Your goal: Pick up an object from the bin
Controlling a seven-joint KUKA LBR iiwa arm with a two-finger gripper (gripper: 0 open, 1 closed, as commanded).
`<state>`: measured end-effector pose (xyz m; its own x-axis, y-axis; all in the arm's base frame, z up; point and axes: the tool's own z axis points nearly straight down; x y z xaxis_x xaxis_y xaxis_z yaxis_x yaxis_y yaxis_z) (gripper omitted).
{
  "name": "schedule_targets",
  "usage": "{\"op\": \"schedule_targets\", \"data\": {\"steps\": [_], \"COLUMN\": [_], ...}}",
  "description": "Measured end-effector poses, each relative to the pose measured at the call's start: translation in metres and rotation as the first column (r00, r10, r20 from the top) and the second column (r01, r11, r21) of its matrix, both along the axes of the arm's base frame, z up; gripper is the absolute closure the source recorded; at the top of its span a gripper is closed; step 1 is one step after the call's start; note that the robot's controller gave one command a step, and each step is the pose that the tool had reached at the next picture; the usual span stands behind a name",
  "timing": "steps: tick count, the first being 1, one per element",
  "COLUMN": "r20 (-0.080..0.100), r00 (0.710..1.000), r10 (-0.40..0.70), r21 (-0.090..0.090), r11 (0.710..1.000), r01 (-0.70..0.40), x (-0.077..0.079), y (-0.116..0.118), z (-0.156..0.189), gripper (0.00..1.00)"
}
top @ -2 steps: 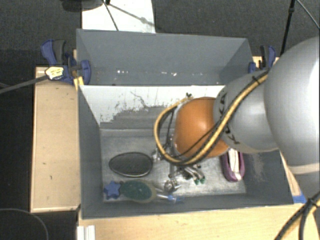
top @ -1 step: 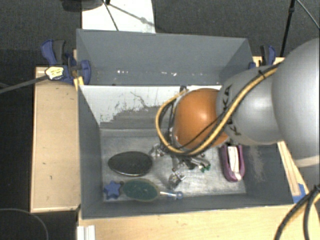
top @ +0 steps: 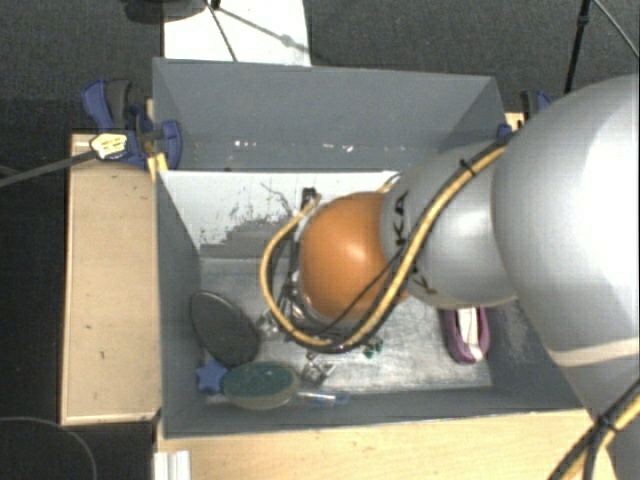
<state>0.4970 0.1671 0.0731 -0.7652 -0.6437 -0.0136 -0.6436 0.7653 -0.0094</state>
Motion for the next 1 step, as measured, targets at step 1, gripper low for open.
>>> {"op": "schedule_targets", "data": {"steps": [1], "r20": [0.018], "r00": [0.993], "r10": [0.115], "r21": [0.002], "r11": [0.993], "r01": [-0.115], "x": [-0.0098], "y": [0.0504], "z": [0.0159], "gripper": [0.00]}}
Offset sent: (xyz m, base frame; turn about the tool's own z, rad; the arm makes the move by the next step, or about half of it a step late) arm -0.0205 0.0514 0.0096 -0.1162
